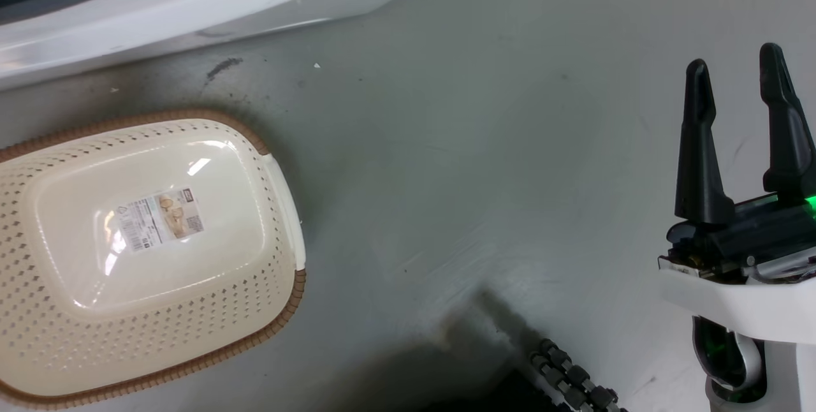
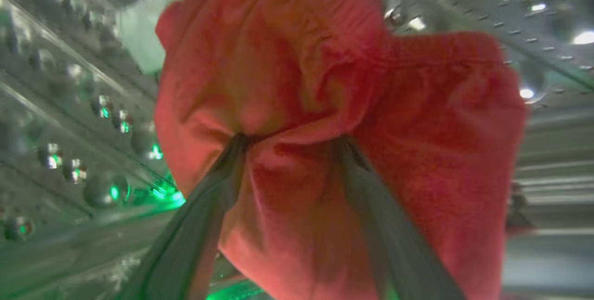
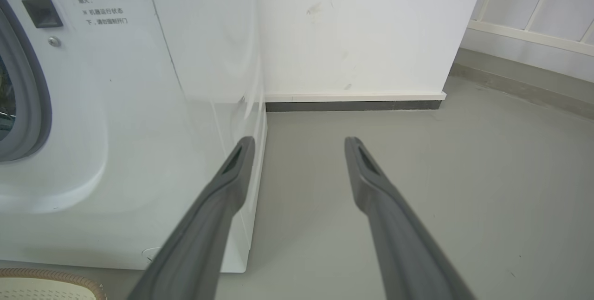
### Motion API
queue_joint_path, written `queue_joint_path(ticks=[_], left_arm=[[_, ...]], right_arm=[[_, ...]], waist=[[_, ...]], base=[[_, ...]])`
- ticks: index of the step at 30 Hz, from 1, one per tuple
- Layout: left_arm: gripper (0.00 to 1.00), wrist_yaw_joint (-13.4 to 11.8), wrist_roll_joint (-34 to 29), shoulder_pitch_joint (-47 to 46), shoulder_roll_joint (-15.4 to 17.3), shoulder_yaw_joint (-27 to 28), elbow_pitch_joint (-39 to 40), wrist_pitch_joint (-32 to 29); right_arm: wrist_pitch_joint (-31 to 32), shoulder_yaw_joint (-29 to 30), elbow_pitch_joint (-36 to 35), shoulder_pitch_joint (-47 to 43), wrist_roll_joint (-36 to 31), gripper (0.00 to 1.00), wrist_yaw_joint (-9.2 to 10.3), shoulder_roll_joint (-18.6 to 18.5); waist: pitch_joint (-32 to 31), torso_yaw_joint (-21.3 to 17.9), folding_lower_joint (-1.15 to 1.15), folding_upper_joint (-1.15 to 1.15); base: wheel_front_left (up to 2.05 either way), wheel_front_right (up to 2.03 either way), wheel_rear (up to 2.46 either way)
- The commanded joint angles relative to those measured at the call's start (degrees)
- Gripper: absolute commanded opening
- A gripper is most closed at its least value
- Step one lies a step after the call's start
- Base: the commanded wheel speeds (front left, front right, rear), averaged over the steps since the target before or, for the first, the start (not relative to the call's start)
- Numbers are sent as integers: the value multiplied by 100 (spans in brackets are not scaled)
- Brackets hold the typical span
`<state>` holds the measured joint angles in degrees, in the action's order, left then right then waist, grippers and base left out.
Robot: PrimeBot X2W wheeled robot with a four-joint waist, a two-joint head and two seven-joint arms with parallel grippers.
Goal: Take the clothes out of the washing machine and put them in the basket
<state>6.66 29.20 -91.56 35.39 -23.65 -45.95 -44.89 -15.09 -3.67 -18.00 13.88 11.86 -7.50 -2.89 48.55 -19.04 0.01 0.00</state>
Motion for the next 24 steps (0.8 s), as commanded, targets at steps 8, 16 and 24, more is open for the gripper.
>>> queue_joint_path(ticks=[8,16,24], left_arm=[[100,-224,46,-557,-95,-85,-289,-924],[42,-285,29,-814,-155,-189,-487,-1364],[0,-179,122,-971,-213,-248,-628,-1359]], right_arm=[[-12,-114,-79,111,32,100,2,3],[-12,-169,-145,110,70,100,2,3],[-12,-211,-163,145,59,100,2,3]], waist=[[299,-110,-1,0],[386,-153,-1,0],[400,-141,-1,0]], base=[[0,0,0],[0,0,0],[0,0,0]])
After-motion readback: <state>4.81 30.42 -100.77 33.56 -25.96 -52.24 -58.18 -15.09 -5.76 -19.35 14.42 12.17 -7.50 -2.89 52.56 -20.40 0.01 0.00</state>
